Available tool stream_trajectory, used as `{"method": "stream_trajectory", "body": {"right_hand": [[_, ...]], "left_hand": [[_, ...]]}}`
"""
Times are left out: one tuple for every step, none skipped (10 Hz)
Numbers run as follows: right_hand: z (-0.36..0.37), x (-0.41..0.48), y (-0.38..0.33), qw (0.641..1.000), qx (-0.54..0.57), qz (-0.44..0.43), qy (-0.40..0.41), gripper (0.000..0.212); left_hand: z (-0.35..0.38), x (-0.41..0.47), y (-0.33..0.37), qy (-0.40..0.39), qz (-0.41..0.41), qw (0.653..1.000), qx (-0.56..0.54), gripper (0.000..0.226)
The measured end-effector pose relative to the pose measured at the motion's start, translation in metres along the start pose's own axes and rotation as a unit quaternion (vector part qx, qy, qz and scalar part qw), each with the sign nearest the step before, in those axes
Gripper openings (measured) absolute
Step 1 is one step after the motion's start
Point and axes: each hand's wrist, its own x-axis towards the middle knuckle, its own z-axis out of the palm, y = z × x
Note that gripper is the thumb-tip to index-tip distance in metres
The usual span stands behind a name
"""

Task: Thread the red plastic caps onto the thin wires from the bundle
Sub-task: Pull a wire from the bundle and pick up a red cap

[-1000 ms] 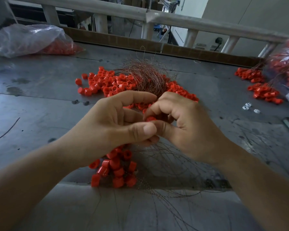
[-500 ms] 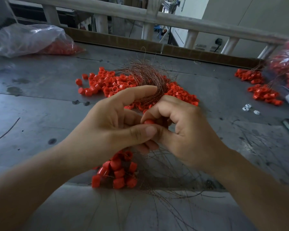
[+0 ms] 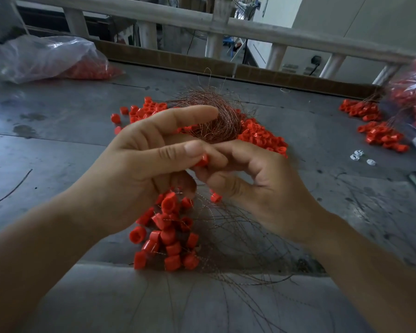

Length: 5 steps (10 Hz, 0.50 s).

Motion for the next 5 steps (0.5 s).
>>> {"method": "stream_trajectory", "body": {"right_hand": [[-0.001,0.000,-0.001,1.000,0.003,-0.010,0.017,0.016],[-0.006,-0.001,-0.005,0.999,-0.021,-0.014,0.040,0.015],[-0.010,-0.002,-0.006,0.996,-0.059,-0.022,0.061,0.011],[-0.013,-0.002,-0.005,0.994,-0.085,-0.011,0.067,0.007],[-0.015,-0.001,-0.002,0.992,-0.112,0.005,0.065,0.008]], "left_hand": [[0.001,0.001,0.001,0.007,0.000,1.000,0.002,0.048],[-0.004,0.000,-0.001,0.011,0.010,1.000,0.002,0.034],[-0.006,0.000,0.000,0.021,0.007,1.000,0.006,0.035],[-0.009,0.002,-0.002,0.073,-0.006,0.997,0.012,0.037],[-0.011,0.005,-0.001,0.122,-0.024,0.992,0.035,0.037]]}}
